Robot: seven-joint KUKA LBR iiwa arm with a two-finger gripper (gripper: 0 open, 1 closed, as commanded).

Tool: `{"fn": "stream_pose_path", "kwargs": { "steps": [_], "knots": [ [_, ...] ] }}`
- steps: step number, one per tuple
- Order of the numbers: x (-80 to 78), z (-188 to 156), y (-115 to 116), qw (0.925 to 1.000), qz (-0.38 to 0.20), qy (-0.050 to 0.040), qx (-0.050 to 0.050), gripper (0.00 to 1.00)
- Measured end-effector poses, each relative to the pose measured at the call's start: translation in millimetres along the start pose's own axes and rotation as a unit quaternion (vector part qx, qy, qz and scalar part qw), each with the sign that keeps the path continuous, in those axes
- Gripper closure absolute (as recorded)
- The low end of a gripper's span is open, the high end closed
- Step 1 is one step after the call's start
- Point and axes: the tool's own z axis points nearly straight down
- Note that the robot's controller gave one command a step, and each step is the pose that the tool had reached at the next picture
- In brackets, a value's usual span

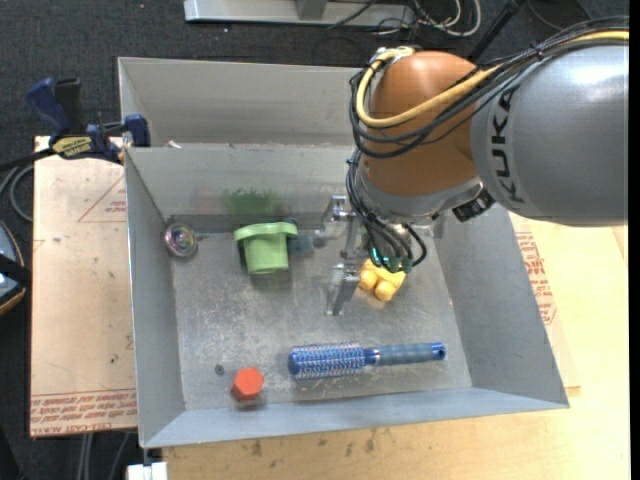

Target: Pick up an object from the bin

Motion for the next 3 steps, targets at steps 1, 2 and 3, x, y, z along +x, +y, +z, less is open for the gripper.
{"fn": "stream_pose_path", "kwargs": {
  "steps": [1,2,3],
  "knots": [
    [44.1,139.3,-37.7,0.9988,-0.049,-0.0074,-0.001,0.0],
    [42.4,135.8,-37.0,0.9988,-0.049,-0.0087,-0.001,1.0],
    [41.4,-9.6,-38.3,0.9998,-0.02,-0.0085,-0.001,1.0]
  ]
}}
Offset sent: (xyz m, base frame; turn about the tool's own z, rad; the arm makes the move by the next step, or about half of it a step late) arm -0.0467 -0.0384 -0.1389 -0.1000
